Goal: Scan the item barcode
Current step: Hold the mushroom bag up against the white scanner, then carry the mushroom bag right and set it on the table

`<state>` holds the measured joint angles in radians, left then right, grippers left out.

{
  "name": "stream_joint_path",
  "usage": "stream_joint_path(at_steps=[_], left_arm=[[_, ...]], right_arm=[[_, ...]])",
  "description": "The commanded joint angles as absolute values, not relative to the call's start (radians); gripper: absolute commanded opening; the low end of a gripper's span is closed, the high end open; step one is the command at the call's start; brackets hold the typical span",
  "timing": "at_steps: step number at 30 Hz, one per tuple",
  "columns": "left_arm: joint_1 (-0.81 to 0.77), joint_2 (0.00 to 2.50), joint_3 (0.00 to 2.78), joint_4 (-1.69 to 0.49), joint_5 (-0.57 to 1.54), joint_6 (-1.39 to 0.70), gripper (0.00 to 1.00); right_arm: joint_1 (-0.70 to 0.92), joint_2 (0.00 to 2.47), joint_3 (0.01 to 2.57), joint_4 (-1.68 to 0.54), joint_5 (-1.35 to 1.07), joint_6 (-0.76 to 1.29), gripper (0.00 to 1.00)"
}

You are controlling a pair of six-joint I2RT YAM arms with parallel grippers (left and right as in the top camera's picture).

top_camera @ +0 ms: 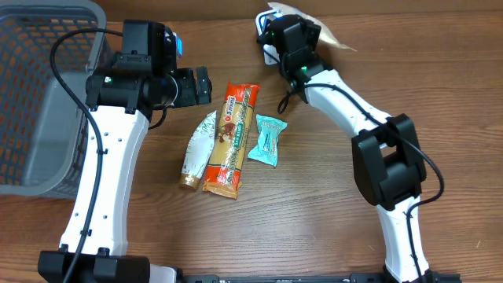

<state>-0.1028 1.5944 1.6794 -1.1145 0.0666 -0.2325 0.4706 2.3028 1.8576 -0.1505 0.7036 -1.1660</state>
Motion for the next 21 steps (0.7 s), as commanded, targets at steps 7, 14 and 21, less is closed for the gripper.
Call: stream_joint_path(at_steps=[7, 14, 21], left_arm=[[-0.105, 1.582, 1.698, -1.115, 0.063, -0.217, 1.00], [-0.105, 1.582, 1.698, -1.115, 0.063, -0.217, 1.00], [-0.105, 1.582, 1.698, -1.114, 0.063, -0.216, 1.00]], right_arm=[[0.481, 2.304, 1.871, -0.085, 0.709, -1.292, 0.04], [0.481, 2.304, 1.871, -0.084, 0.660, -1.292, 0.04], [0.481, 2.304, 1.871, -0.084, 0.669, -1.291, 0.04]])
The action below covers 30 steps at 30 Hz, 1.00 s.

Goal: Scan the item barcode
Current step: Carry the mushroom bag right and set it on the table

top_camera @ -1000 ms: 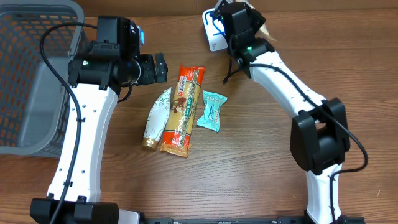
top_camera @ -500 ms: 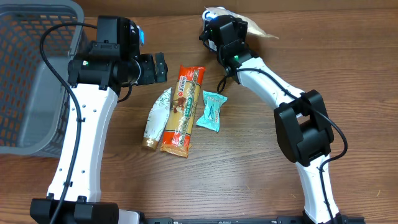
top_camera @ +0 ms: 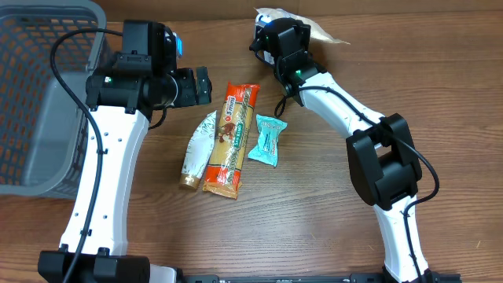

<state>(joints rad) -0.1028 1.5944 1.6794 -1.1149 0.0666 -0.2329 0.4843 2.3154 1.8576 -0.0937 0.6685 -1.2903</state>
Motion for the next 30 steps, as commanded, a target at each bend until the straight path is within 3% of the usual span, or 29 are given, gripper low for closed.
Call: stream_joint_path(at_steps=[1, 9, 14, 25, 30], left_arm=[[-0.105, 1.582, 1.698, -1.115, 0.063, -0.217, 1.00], [-0.105, 1.582, 1.698, -1.115, 0.063, -0.216, 1.00], [-0.105, 1.582, 1.698, -1.114, 0.063, -0.217, 1.00], [-0.105, 1.582, 1.698, -1.114, 0.063, -0.217, 1.00], [-0.105, 1.582, 1.698, -1.114, 0.063, -0.217, 0.99]], right_arm=[[0.482, 2.304, 1.871, -0.083, 0.673, -1.291, 0.04], [0.504, 2.267, 1.872, -0.055, 0.741, -1.277, 0.04], [0.511, 2.135, 1.872, -0.191, 0.685, -1.097, 0.04], [0.405, 1.731, 1.872, -0.872, -0.099, -0.553, 0.04], [0.274, 1.624, 1.872, -1.075, -0.266, -0.127, 0.04]])
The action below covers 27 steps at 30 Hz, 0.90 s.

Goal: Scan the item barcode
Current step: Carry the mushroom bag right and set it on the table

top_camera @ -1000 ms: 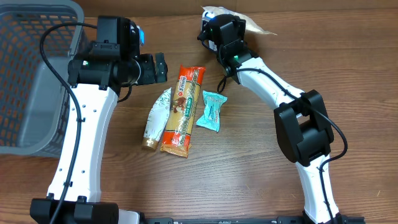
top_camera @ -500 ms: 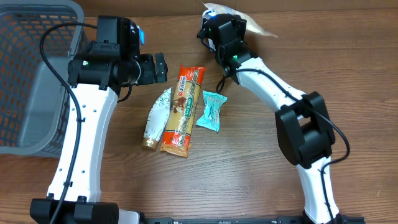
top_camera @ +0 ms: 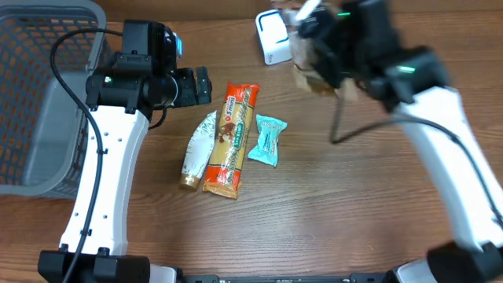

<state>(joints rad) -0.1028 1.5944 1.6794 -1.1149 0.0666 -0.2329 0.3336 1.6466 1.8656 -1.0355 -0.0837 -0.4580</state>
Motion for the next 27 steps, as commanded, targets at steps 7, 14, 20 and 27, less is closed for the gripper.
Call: stream_joint_path(at_steps=[7, 14, 20, 27], left_arm=[[-0.105, 1.582, 1.698, -1.115, 0.063, -0.217, 1.00], [-0.105, 1.582, 1.698, -1.114, 0.063, -0.217, 1.00], [-0.105, 1.582, 1.698, -1.115, 0.063, -0.217, 1.00], [-0.105, 1.582, 1.698, -1.114, 0.063, -0.217, 1.00]], right_arm=[[-0.025, 1.640, 1.799, -1.245, -0.287, 0.273, 0.04], [-0.238, 1.647, 1.504, -1.043, -0.350, 0.402, 0.04], [-0.342, 1.647, 1.227, -0.785, -0.376, 0.412, 0.04], [-0.362, 1.647, 1.053, -0.663, -0.252, 0.411, 0.28]])
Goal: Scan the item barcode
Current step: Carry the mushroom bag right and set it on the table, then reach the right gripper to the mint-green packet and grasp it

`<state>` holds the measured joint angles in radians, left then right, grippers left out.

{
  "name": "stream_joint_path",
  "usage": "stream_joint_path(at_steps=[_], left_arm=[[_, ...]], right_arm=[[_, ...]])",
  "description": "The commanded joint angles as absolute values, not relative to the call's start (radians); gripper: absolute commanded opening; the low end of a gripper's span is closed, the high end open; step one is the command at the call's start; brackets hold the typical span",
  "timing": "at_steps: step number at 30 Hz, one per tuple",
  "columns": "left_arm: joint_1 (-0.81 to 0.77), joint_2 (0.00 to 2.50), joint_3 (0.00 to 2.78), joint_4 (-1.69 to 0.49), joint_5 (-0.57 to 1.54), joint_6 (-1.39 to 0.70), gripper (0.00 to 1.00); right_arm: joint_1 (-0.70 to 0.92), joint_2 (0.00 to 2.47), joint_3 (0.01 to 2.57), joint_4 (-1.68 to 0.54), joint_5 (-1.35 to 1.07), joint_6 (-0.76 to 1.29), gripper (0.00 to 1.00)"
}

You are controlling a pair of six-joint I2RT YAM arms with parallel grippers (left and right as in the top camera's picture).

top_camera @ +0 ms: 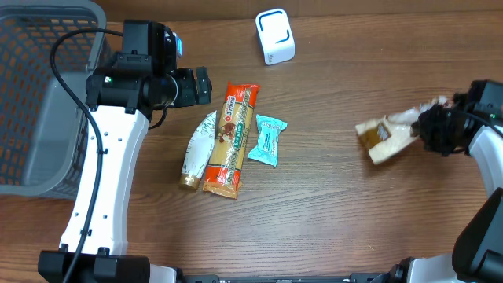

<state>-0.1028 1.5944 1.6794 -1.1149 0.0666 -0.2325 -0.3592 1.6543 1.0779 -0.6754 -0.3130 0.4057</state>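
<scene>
The white barcode scanner (275, 35) with a blue outline stands at the far edge of the table. My right gripper (423, 130) is at the right side of the table, shut on a tan and white packet (383, 138) that sticks out to its left, low over the wood. My left gripper (196, 85) hovers open with nothing in it, just left of the top end of the orange packet (230, 140).
A white and tan pouch (196, 149), the long orange packet and a teal packet (267, 140) lie side by side mid-table. A grey mesh basket (47, 94) fills the far left. Bare wooden tabletop (330, 212) lies between the packets and my right arm.
My right gripper, with the tan packet, was high beside the scanner at the back. Now it is far to the right and lower, with the scanner fully uncovered. The left arm is unchanged.
My right gripper held the tan packet right over the scanner at the back edge, and stayed there a moment later. Then it was raised just right of the scanner. Now it holds the packet at the table's right side. The left arm never moved.
</scene>
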Motion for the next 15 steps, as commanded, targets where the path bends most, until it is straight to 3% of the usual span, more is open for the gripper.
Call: stream_joint_path(at_steps=[1, 4, 7, 11, 15], left_arm=[[-0.105, 1.582, 1.698, -1.115, 0.063, -0.217, 1.00], [-0.105, 1.582, 1.698, -1.115, 0.063, -0.217, 1.00], [-0.105, 1.582, 1.698, -1.114, 0.063, -0.216, 1.00], [-0.105, 1.582, 1.698, -1.114, 0.063, -0.216, 1.00], [-0.105, 1.582, 1.698, -1.114, 0.063, -0.217, 1.00]], right_arm=[[-0.362, 1.647, 1.052, -0.669, -0.241, 0.407, 0.41], [-0.362, 1.647, 1.062, -0.691, -0.237, 0.354, 0.71], [-0.362, 1.646, 1.122, -0.762, -0.253, 0.294, 0.83], [-0.348, 1.646, 1.291, -0.929, -0.341, 0.190, 0.93], [-0.270, 1.646, 1.434, -1.048, -0.431, 0.144, 0.93]])
